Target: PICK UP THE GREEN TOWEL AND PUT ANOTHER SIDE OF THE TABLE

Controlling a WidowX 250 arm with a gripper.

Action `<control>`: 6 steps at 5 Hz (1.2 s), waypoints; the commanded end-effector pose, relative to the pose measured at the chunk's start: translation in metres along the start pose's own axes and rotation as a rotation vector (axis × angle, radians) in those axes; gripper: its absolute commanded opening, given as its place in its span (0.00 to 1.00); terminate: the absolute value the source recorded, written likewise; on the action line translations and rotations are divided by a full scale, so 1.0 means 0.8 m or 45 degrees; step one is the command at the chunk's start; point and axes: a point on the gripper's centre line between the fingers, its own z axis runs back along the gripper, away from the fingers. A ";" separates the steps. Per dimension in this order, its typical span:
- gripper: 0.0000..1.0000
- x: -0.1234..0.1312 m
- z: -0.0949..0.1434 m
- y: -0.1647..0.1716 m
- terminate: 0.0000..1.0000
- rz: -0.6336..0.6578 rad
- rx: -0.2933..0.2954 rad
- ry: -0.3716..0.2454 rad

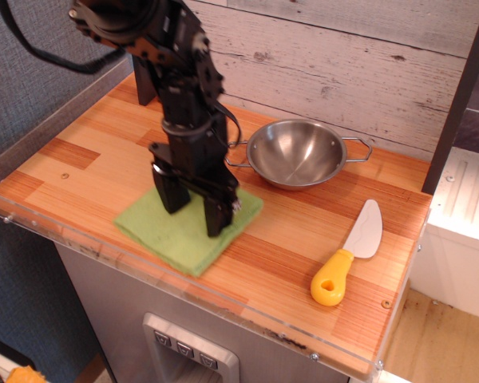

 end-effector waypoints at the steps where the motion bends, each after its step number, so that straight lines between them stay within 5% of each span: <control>1: 1.00 -0.038 -0.002 0.085 0.00 0.124 -0.001 0.067; 3: 1.00 -0.065 0.019 0.128 0.00 0.201 0.003 0.070; 6: 1.00 -0.026 0.035 0.141 0.00 0.100 0.024 0.005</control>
